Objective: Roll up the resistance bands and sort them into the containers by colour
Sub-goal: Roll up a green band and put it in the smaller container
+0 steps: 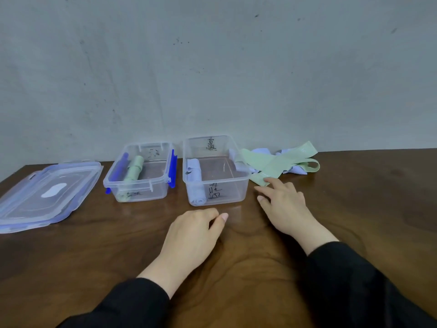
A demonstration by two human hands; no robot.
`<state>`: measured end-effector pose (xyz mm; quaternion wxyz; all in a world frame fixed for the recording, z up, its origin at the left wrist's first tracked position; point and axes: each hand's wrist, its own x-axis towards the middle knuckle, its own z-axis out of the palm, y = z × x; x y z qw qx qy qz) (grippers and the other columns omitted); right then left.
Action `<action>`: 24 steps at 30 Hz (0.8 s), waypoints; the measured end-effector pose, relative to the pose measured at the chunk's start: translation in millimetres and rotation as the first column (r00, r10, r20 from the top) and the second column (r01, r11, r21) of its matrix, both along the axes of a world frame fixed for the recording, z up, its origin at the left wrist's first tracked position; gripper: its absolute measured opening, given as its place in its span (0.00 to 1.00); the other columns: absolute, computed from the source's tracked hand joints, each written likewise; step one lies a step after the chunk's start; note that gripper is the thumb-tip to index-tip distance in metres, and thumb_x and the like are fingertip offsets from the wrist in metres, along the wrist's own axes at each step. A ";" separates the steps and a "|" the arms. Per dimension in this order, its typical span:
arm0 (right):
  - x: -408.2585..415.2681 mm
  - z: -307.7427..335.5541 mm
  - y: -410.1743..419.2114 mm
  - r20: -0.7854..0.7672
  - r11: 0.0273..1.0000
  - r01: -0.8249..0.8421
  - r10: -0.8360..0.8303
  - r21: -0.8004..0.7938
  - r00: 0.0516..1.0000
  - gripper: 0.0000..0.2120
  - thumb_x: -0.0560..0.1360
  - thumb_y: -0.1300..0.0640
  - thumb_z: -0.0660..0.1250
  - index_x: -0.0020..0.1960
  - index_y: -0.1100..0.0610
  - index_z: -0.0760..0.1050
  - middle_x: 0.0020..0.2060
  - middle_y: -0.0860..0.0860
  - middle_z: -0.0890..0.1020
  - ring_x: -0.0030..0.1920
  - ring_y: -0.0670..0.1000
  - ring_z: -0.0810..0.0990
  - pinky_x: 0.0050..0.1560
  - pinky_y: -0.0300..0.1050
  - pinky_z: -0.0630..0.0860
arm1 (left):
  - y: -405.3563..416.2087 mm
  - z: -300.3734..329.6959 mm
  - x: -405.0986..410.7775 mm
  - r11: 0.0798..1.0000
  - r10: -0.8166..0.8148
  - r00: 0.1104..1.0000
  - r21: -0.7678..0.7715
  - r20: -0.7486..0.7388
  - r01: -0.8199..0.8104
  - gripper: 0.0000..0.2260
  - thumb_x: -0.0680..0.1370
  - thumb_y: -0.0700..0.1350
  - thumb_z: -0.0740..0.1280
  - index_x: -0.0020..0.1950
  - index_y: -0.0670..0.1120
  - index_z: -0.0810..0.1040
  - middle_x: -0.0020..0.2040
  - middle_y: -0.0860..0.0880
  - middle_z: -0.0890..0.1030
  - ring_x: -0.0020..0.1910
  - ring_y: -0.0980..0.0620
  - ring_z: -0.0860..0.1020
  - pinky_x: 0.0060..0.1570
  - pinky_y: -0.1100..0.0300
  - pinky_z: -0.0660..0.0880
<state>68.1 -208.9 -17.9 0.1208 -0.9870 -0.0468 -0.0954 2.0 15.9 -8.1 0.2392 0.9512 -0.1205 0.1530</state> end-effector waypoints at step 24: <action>-54.2 31.4 28.5 0.364 0.869 -0.259 0.099 0.421 0.926 0.06 0.74 0.58 0.63 0.50 0.50 0.74 0.45 0.41 0.76 0.45 0.42 0.75 0.43 0.34 0.72 | 5.8 1.3 -4.5 0.981 -0.147 0.989 -0.129 -0.030 0.142 0.13 0.79 0.59 0.60 0.64 0.67 0.68 0.38 0.57 0.75 0.37 0.58 0.75 0.39 0.61 0.74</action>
